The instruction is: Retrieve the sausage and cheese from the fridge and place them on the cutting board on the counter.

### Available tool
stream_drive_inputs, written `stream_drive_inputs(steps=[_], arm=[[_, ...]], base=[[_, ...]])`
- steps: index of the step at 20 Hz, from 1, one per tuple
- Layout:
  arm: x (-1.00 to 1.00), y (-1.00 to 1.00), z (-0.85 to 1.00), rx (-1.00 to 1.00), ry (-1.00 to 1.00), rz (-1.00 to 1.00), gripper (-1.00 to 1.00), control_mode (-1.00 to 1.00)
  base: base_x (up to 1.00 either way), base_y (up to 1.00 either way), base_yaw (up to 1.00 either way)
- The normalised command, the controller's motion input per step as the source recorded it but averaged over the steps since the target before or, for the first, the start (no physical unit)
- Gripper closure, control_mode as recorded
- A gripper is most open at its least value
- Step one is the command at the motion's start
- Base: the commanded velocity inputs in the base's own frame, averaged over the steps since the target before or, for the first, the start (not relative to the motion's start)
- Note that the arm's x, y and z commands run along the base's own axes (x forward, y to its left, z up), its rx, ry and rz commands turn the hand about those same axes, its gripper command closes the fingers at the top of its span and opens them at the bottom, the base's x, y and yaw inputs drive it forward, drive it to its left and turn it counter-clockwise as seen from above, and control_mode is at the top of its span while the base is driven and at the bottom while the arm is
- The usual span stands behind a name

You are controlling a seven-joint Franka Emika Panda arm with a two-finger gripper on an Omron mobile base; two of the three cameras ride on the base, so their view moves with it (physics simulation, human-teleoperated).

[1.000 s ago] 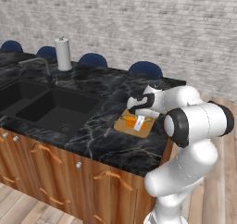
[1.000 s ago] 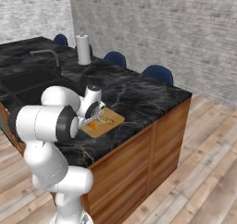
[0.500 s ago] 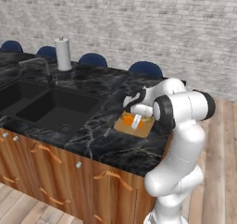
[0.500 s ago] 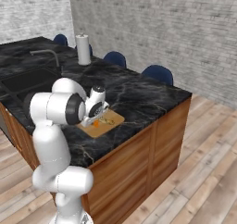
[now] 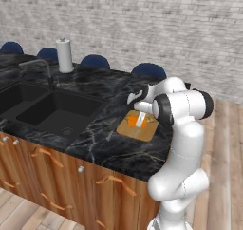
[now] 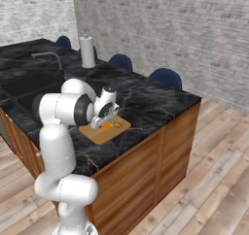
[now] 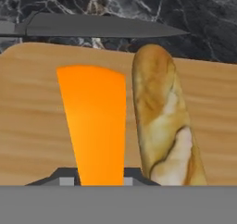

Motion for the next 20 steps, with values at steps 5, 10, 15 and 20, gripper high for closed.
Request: stream_drive_inputs(steps=[5, 10, 15, 20], arm=[[-0.09, 0.21, -0.27, -0.02, 0.00, 0.00, -1.00, -1.00], [-0.08, 0.01, 0.03, 0.00, 0.00, 0.00, -1.00, -1.00], [-0.12, 0.02, 0.28, 0.00, 0.00, 0.00, -1.00, -1.00], [-0.17, 0.04, 0.40, 0.00, 0.00, 0.00, -1.00, -1.00]], base=[[0.00, 0.00, 0.00], [0.00, 0.00, 0.00], [0.00, 0.00, 0.00], [0.00, 0.00, 0.00]])
